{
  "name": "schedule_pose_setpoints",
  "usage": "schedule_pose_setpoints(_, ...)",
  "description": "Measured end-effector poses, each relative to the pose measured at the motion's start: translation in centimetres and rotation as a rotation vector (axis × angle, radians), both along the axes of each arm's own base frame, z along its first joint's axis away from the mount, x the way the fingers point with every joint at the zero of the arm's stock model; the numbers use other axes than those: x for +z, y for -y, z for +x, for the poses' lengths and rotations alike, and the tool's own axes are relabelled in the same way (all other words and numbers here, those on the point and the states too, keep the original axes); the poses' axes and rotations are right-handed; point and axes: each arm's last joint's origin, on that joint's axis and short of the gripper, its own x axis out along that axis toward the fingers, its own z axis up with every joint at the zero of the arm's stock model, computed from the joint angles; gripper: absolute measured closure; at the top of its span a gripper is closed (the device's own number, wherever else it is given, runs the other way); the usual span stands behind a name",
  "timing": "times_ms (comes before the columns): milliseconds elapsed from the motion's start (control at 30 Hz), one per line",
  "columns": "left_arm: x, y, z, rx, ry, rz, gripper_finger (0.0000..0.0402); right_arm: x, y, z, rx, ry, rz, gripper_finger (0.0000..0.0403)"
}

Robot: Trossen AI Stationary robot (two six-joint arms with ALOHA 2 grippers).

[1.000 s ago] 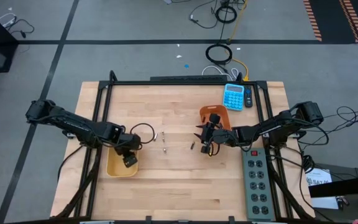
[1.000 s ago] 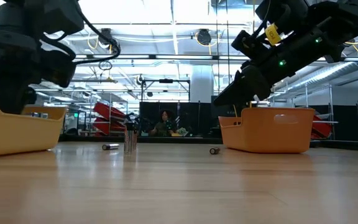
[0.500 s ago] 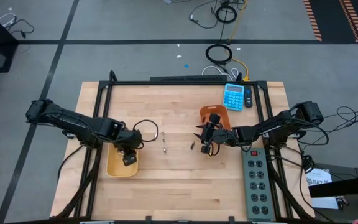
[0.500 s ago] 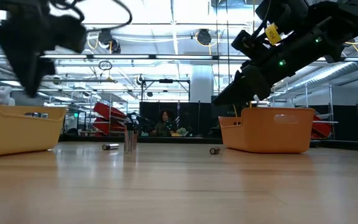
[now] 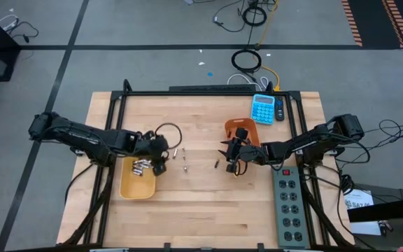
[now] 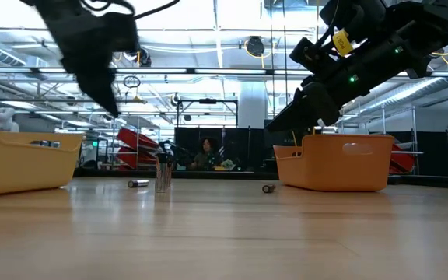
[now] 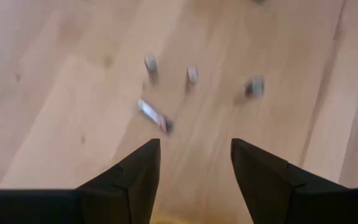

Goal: Sort batteries
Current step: Put the silver black battery into the yellow bin

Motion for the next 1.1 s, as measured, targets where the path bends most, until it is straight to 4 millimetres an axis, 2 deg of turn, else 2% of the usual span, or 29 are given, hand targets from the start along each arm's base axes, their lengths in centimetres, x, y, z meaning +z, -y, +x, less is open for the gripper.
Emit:
schedule_pose_setpoints(100,0.1,-0.6,0.9,0.07,0.073,-0.021,0.0196,0.0,0.0,0.0,0.002,-0.002,-0.003,0.0248)
schedule_pose_setpoints(200,-0.8,-1.1,1.6,0.096,0.041,-0.015,0.0196,0.0,0.0,0.0,0.003,-0.005,-0.006,0.0248)
schedule_pose_setpoints(400,-3.2,-1.5,3.4,0.005,-0.031,-0.028,0.0196,-0.1,0.0,-0.1,0.003,-0.019,-0.008,0.0248)
schedule_pose_setpoints(567,-4.1,-0.8,4.5,-0.145,-0.013,-0.056,0.0196,-0.1,0.0,-0.1,0.002,-0.021,-0.008,0.0248)
schedule_pose_setpoints(767,-5.5,0.4,5.2,-0.217,-0.042,-0.116,0.0196,-0.2,0.3,-0.1,-0.007,-0.026,-0.008,0.0248)
schedule_pose_setpoints(967,-7.1,2.0,6.3,-0.22,-0.038,-0.115,0.0196,-0.2,0.4,-0.1,-0.014,-0.03,-0.003,0.0248)
schedule_pose_setpoints(1100,-7.4,2.3,6.4,-0.169,-0.04,-0.055,0.0196,-0.2,0.4,-0.1,-0.015,-0.028,0.0,0.0248)
